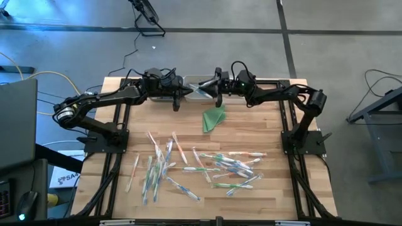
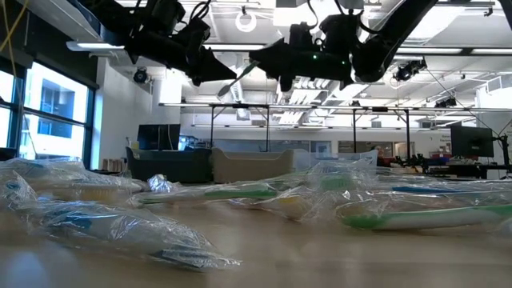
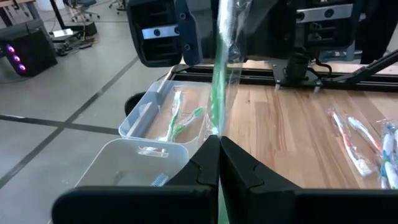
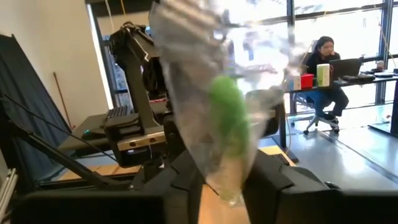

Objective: Pick & Place Toothbrushes
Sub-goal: Put the green toothbrush into the transparent bin

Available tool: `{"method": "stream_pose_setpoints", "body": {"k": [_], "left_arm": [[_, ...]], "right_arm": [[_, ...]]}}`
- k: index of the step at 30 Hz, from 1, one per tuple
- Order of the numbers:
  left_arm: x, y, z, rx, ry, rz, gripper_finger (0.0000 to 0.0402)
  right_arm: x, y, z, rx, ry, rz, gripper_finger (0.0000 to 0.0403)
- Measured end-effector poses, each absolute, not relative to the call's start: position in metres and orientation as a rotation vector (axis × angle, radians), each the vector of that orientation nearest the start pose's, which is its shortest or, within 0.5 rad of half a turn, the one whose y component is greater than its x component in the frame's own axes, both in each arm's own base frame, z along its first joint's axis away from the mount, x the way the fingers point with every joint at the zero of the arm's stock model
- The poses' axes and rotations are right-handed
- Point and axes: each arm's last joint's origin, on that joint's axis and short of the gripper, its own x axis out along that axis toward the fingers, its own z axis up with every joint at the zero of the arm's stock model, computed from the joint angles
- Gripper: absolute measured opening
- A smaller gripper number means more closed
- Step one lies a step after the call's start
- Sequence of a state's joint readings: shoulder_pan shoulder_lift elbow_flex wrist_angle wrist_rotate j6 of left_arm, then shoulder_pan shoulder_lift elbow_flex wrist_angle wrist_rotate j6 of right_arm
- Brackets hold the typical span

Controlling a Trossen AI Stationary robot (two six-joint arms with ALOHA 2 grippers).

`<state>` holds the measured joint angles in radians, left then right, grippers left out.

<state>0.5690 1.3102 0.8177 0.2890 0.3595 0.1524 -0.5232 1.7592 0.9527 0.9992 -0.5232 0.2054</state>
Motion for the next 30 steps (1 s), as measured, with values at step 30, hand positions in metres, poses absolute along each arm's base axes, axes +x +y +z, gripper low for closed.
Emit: {"method": "stream_pose_setpoints", "body": {"k": [30], "left_arm": [[0.2490,0.1498,0.2791,0.115,0.187,0.274,0.0088]], "right_arm": [[0.3302,-0.1758,0.2450,0.116,-0.163,-0.012,0.0019]]}}
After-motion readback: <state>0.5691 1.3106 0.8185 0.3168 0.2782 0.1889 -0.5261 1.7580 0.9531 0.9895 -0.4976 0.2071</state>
